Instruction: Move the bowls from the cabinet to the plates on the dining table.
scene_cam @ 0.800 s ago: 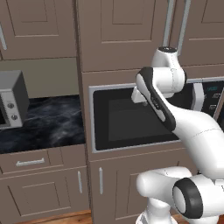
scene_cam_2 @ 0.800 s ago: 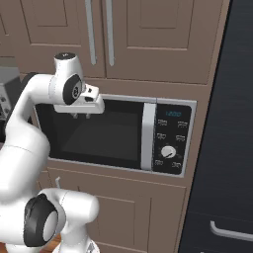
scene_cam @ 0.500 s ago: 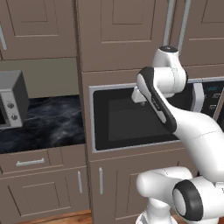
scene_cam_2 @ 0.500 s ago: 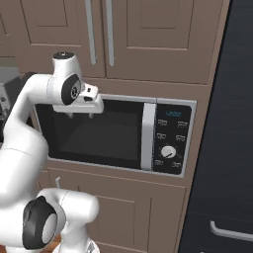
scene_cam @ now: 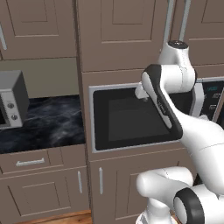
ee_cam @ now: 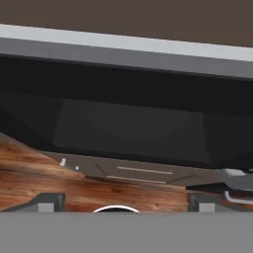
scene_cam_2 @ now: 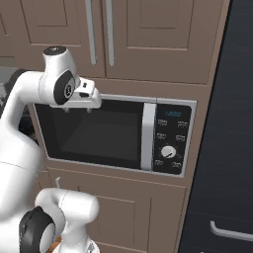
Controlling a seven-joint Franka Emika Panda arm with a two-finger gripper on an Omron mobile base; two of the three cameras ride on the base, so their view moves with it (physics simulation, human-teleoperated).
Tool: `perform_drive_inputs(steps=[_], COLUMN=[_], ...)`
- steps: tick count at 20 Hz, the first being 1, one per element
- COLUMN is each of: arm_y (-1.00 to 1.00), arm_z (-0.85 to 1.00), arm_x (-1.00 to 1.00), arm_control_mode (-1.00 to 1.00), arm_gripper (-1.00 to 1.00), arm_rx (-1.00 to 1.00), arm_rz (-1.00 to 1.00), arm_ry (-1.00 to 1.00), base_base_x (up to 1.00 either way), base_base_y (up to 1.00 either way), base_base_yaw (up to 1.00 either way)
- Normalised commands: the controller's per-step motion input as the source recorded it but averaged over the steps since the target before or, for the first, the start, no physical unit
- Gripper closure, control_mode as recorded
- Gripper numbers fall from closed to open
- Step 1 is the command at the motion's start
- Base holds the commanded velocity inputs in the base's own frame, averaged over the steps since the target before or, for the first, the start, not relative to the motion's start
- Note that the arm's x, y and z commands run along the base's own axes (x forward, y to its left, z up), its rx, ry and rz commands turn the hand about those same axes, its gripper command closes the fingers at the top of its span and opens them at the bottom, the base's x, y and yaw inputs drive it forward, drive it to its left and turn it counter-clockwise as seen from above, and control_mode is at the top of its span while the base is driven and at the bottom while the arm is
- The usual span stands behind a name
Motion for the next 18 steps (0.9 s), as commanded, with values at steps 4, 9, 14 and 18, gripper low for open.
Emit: perform_drive_inputs(steps=[4,9,14,18], arm_y=[-0.04,-0.02,0.0,0.0], arm_z=[0.41,0.4,0.37,0.46], arm_x=[-0.18,-0.08,-0.05,-0.02], arm_control_mode=[-1.0,-1.0,-1.0,-1.0], arm_gripper=[-1.0,-1.0,-1.0,-1.0], arm_rx=[-0.01,-0.03,-0.03,-0.04], arm_rz=[0.0,0.01,0.02,0.05], arm_ry=[-0.13,-0.11,-0.08,-0.06], base_base_x=[0.0,0.0,0.0,0.0], base_base_y=[0.0,0.0,0.0,0.0], base_base_yaw=[0.0,0.0,0.0,0.0])
